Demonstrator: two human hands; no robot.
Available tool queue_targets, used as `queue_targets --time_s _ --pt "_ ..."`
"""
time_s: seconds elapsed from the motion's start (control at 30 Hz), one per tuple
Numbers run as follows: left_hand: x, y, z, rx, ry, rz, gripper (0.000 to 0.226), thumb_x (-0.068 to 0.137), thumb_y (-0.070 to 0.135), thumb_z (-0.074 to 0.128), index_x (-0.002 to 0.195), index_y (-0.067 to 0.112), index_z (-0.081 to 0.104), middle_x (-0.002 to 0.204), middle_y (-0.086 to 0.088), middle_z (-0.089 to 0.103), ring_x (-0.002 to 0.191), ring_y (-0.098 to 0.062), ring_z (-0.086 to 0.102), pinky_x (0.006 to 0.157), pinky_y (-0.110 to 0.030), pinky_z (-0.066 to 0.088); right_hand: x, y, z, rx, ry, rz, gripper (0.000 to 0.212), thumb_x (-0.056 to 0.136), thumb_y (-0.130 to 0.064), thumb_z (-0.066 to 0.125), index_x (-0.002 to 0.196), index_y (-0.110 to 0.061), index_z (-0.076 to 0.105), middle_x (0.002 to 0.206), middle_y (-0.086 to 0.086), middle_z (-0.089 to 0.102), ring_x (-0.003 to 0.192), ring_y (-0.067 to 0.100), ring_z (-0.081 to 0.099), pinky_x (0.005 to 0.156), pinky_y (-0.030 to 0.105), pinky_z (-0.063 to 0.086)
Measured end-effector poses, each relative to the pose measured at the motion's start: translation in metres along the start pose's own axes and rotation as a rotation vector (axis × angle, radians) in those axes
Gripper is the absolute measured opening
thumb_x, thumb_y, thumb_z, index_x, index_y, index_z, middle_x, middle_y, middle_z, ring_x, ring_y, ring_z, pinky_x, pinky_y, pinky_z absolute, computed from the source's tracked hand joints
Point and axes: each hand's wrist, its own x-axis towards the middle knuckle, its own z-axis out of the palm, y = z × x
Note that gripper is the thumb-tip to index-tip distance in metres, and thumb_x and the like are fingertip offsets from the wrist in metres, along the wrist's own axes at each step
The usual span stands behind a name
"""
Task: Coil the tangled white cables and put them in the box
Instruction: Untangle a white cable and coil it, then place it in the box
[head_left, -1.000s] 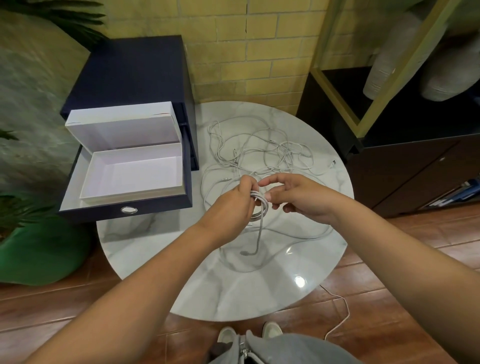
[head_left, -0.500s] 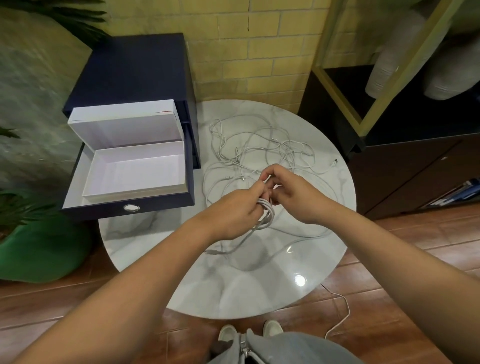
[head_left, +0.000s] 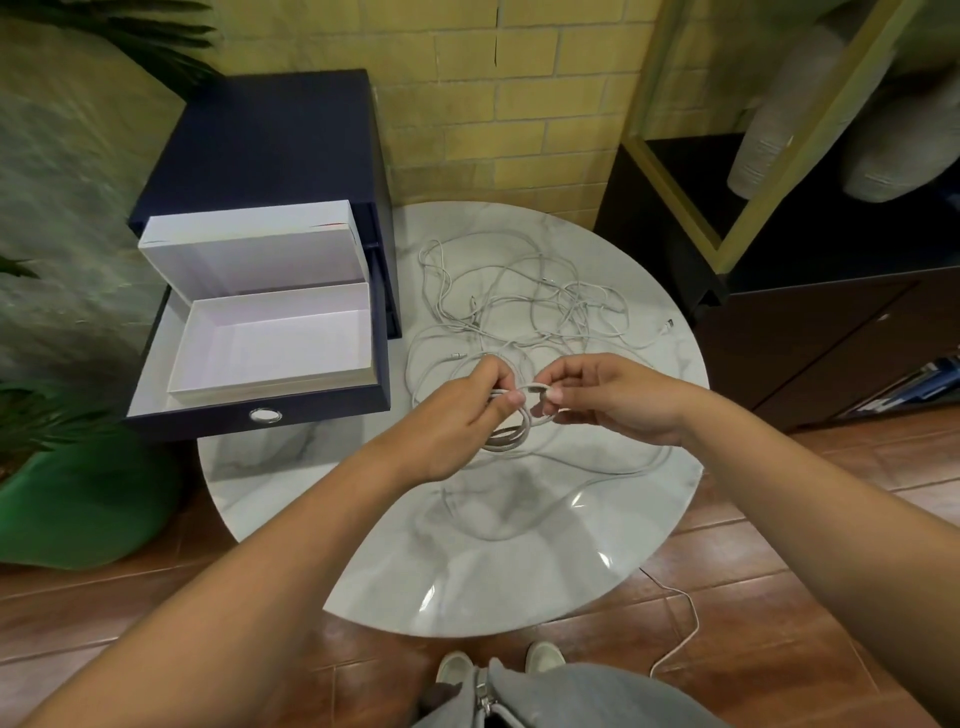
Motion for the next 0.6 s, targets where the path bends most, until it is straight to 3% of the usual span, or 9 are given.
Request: queue_targets --time_s 0.07,0.13,0.23,0.4,0.5,0.6 --pt "0.000 0.001 0.004 -0.032 -0.030 -0.016 0.014 0.100 0.038 0.040 0.088 0.032 0.039 0.069 0.010 0.049 0.060 -0.004 0.042 0.063 -0.028 0.037 0.002 -0.001 0.003 0.014 0.056 -0.034 0.012 0.097 -0.006 0.050 0.100 -0.008 0.062 0.084 0.008 0.063 0.083 0.015 0.065 0.092 0.035 0.050" --pt "0.001 0.002 0.008 -0.048 -0.074 -0.034 0.015 0.100 0.039 0.040 0.091 0.027 0.041 0.070 0.008 0.048 0.060 -0.005 0.040 0.062 -0.028 0.036 0.006 -0.006 0.007 -0.020 0.113 -0.071 0.017 0.099 -0.005 0.046 0.095 -0.010 0.062 0.075 0.004 0.055 0.066 0.010 0.058 0.076 0.027 0.053" --pt "0.002 0.005 0.014 -0.096 -0.115 -0.024 0.015 0.101 0.036 0.040 0.089 0.026 0.040 0.067 0.012 0.045 0.057 -0.003 0.038 0.060 -0.025 0.035 0.013 -0.009 0.014 -0.109 0.157 -0.097 0.023 0.100 -0.007 0.042 0.091 -0.014 0.063 0.068 0.001 0.046 0.056 0.007 0.042 0.060 0.022 0.041" --pt "0.005 0.010 0.013 -0.271 -0.137 -0.002 0.019 0.101 0.037 0.039 0.084 0.030 0.040 0.063 0.012 0.037 0.050 -0.005 0.032 0.054 -0.025 0.030 0.017 -0.012 0.025 -0.308 0.301 -0.248 0.020 0.099 -0.007 0.045 0.097 -0.017 0.063 0.077 0.000 0.055 0.061 0.003 0.048 0.056 0.018 0.040" --pt "0.006 0.009 0.009 -0.401 -0.094 -0.005 0.018 0.103 0.032 0.037 0.087 0.025 0.040 0.066 0.013 0.039 0.056 -0.012 0.028 0.052 -0.025 0.029 0.017 -0.010 0.025 -0.260 0.374 -0.306 0.013 0.096 -0.010 0.054 0.098 -0.018 0.063 0.081 0.003 0.059 0.062 0.003 0.050 0.058 0.020 0.043" --pt "0.006 0.006 0.004 -0.416 0.027 -0.016 0.016 0.103 0.026 0.036 0.089 0.022 0.041 0.071 0.008 0.039 0.059 -0.011 0.031 0.057 -0.026 0.032 0.012 -0.003 0.019 -0.174 0.315 -0.221 0.011 0.093 -0.015 0.060 0.104 -0.016 0.061 0.080 -0.005 0.065 0.069 0.005 0.058 0.066 0.021 0.048"
